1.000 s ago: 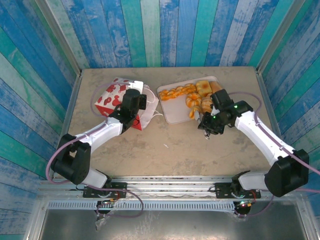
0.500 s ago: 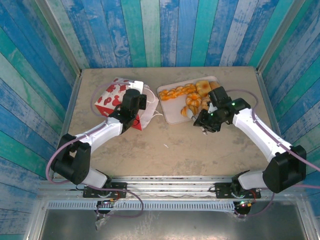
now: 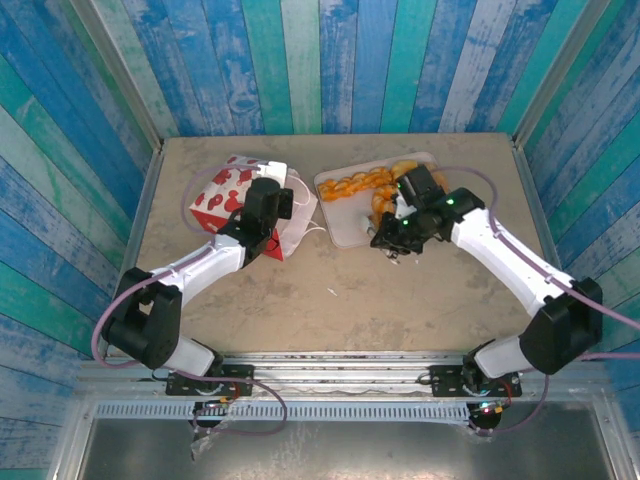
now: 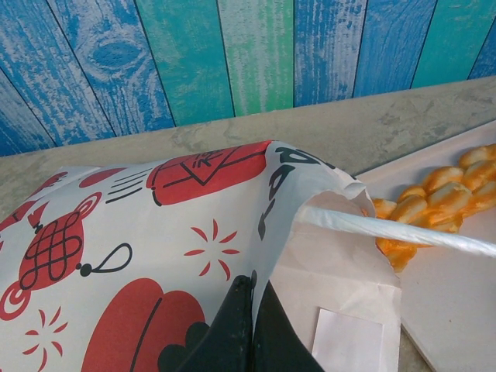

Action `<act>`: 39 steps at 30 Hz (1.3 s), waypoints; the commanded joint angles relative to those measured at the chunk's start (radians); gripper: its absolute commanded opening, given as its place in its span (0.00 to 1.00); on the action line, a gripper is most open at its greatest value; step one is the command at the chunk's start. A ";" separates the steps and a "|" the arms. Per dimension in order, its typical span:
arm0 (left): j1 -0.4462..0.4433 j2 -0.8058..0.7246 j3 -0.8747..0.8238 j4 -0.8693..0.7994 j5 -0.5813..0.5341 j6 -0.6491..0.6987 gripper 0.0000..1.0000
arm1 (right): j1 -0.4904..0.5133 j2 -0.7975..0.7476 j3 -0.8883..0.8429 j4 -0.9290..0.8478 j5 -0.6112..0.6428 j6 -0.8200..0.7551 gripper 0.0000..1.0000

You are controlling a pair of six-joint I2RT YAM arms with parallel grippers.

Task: Take the fake bread out of the paper bag

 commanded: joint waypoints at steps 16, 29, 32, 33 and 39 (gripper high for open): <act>0.000 -0.033 -0.007 0.026 -0.016 -0.003 0.00 | -0.014 0.187 0.035 0.040 0.097 -0.102 0.20; 0.000 -0.049 -0.008 0.022 -0.023 0.006 0.00 | -0.038 0.137 -0.014 0.036 0.160 -0.106 0.21; 0.000 -0.052 -0.010 0.022 -0.018 0.008 0.00 | -0.039 0.129 -0.016 0.030 0.190 -0.107 0.22; 0.000 -0.054 -0.010 0.022 -0.016 0.009 0.00 | -0.040 0.126 -0.015 0.024 0.201 -0.107 0.22; 0.000 -0.058 -0.010 0.020 -0.016 0.009 0.00 | -0.046 0.117 -0.025 0.024 0.185 -0.116 0.23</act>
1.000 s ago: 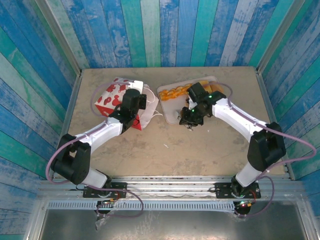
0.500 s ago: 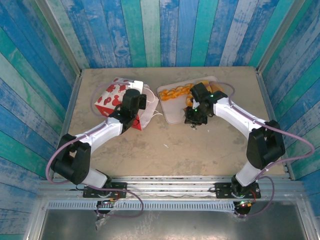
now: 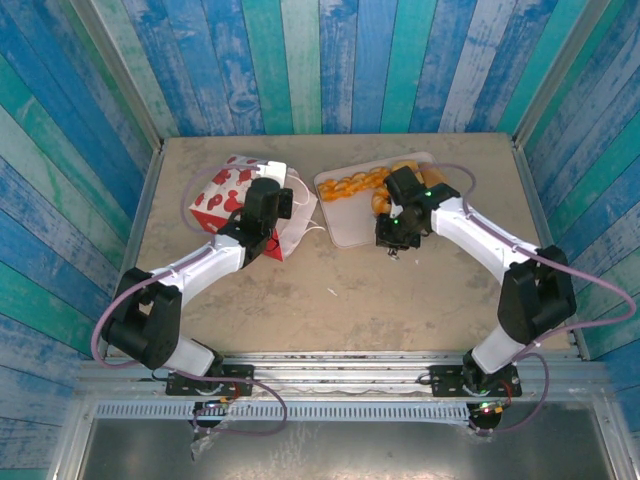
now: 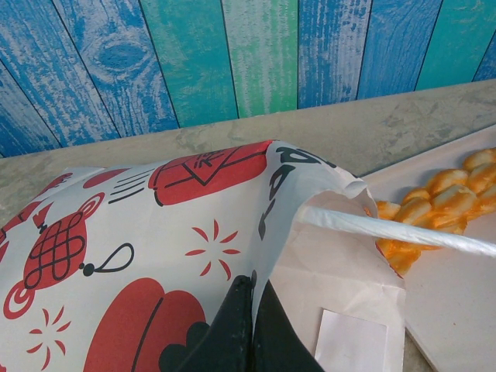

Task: Take the fake bread out of the paper bag

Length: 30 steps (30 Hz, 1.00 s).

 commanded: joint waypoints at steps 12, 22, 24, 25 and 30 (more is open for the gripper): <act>0.000 -0.066 -0.022 0.033 0.021 0.057 0.00 | -0.005 -0.097 -0.012 0.075 -0.191 -0.006 0.25; 0.000 -0.099 -0.044 0.043 0.064 0.124 0.00 | 0.062 -0.193 0.006 0.242 -0.294 0.086 0.28; 0.000 -0.100 -0.041 0.047 0.076 0.123 0.00 | 0.089 -0.183 0.005 0.282 -0.302 0.106 0.28; 0.000 -0.101 -0.042 0.050 0.083 0.123 0.00 | 0.120 -0.172 0.002 0.311 -0.312 0.119 0.28; 0.000 -0.112 -0.037 0.063 0.117 0.124 0.00 | 0.195 -0.068 0.019 0.431 -0.369 0.165 0.29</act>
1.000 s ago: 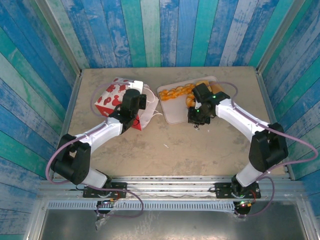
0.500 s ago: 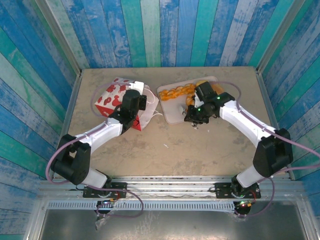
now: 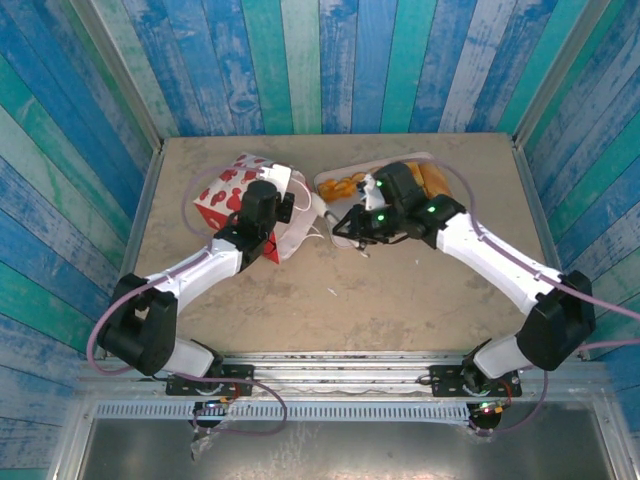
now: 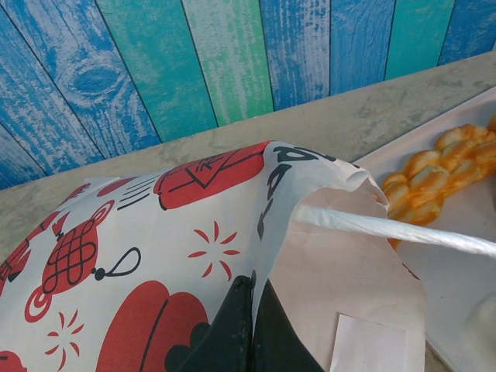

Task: Take the fake bread out of the paper bag

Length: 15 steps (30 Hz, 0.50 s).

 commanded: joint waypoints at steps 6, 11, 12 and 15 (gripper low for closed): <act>0.000 -0.099 -0.019 0.068 0.093 0.007 0.00 | 0.104 0.260 0.181 0.122 -0.044 0.018 0.29; 0.000 -0.129 -0.035 0.081 0.100 0.003 0.00 | 0.131 0.352 0.241 0.104 0.028 -0.009 0.30; 0.000 -0.135 -0.038 0.083 0.100 0.002 0.00 | 0.134 0.358 0.239 0.105 0.047 -0.010 0.30; 0.000 -0.152 -0.053 0.105 0.118 0.001 0.00 | 0.138 0.369 0.234 0.099 0.088 -0.010 0.31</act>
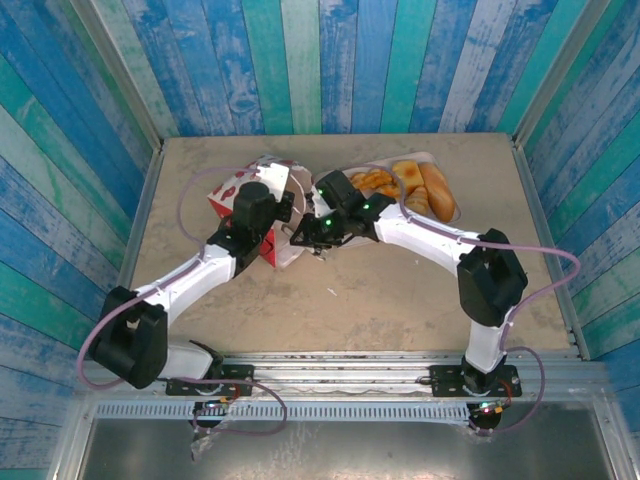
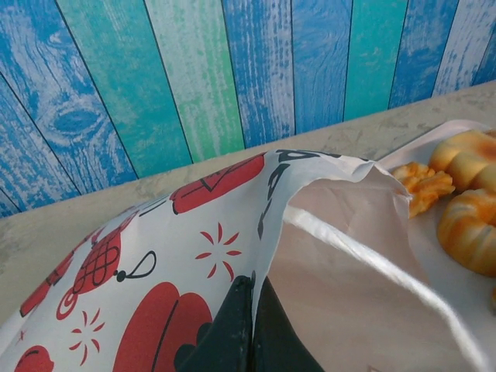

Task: Take the fake bread out of the paper bag

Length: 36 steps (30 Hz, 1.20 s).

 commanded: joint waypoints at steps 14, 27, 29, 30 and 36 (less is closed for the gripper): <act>-0.001 -0.131 -0.069 0.110 0.141 -0.009 0.00 | -0.001 0.112 0.123 -0.047 0.187 -0.020 0.41; 0.000 -0.138 -0.079 0.129 0.150 -0.004 0.00 | 0.007 0.095 0.102 0.010 0.178 -0.052 0.41; -0.001 -0.138 -0.086 0.145 0.153 -0.004 0.00 | 0.009 0.078 0.081 0.015 0.194 -0.059 0.41; 0.000 -0.140 -0.090 0.153 0.156 -0.002 0.00 | 0.009 0.067 0.066 0.017 0.202 -0.059 0.41; 0.000 -0.153 -0.115 0.200 0.172 0.014 0.00 | 0.009 0.028 0.021 -0.001 0.253 -0.054 0.43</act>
